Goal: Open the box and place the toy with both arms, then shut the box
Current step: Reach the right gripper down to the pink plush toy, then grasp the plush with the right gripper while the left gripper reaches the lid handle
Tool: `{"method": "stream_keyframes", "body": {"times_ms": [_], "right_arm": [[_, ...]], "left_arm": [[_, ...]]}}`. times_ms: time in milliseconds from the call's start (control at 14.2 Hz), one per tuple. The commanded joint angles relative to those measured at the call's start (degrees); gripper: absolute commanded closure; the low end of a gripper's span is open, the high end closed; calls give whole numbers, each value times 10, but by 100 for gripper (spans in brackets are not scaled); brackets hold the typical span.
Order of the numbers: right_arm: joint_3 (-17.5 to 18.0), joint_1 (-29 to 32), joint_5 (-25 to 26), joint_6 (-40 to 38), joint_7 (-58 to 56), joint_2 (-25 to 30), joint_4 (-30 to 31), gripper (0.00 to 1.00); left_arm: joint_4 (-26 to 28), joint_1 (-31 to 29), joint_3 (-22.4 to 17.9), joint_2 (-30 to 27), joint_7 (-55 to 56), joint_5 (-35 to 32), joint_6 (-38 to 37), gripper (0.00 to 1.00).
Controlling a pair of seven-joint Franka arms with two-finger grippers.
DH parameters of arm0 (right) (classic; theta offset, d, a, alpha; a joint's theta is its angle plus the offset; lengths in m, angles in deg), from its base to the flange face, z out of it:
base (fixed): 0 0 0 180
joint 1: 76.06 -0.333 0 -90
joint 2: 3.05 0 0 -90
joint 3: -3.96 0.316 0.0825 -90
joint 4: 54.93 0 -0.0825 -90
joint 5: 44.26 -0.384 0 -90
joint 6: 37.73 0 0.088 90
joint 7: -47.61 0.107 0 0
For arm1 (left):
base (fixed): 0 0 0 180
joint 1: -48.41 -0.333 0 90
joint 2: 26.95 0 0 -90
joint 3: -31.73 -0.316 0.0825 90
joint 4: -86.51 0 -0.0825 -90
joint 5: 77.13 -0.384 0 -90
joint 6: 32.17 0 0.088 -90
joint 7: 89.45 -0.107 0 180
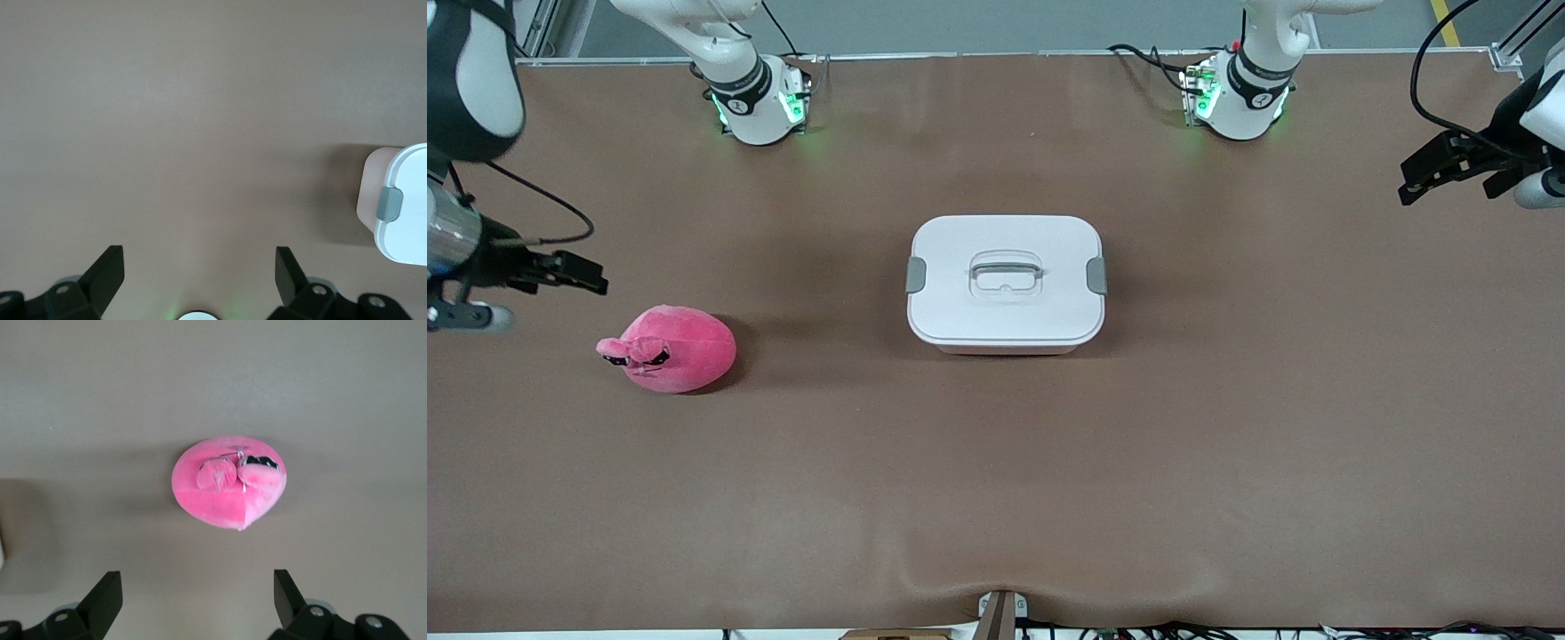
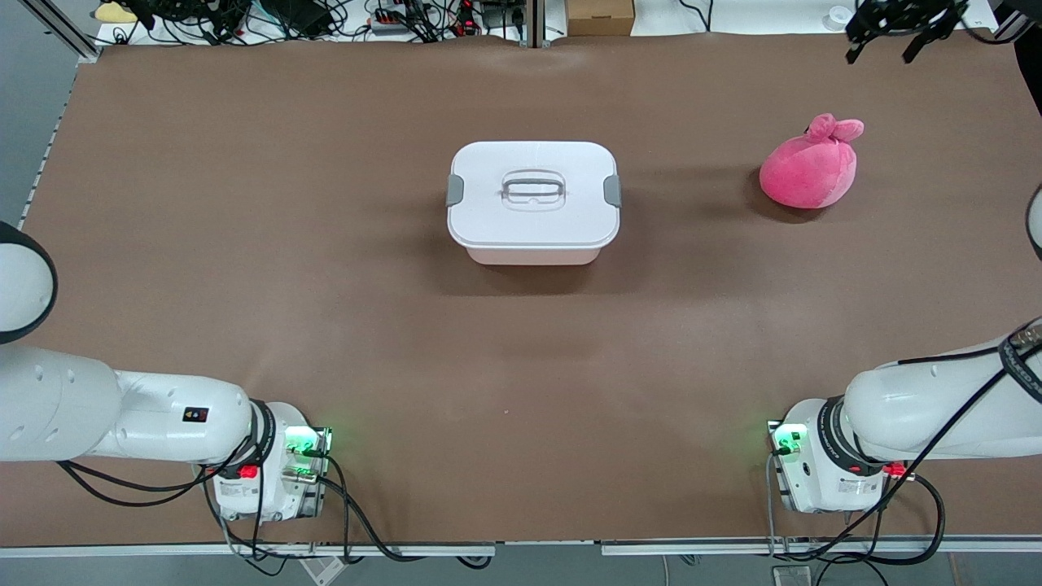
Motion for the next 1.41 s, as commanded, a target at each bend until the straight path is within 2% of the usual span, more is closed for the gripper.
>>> {"method": "stream_keyframes", "body": {"times_ms": [0, 141, 353, 706, 847, 1059, 1341], "right_arm": [[4, 5, 6, 53, -33, -52, -8, 0], [4, 6, 6, 85, -51, -86, -6, 0], [4, 7, 3, 88, -68, -111, -3, 0], [3, 6, 10, 88, -71, -127, 21, 2], [4, 9, 10, 89, -70, -134, 21, 13], [3, 6, 11, 91, -70, -137, 20, 31], [3, 9, 11, 94, -71, -141, 20, 60]], "left_arm": [[0, -2, 2, 1, 11, 8, -1, 0], [2, 4, 7, 1, 60, 10, -1, 0], [4, 16, 24, 6, 126, 11, -5, 0], [14, 16, 96, 22, 274, 12, -3, 0], [13, 17, 125, 35, 333, 11, 0, 0], [13, 17, 158, 55, 408, 11, 14, 6], [14, 18, 208, 84, 533, 10, 35, 12]]}}
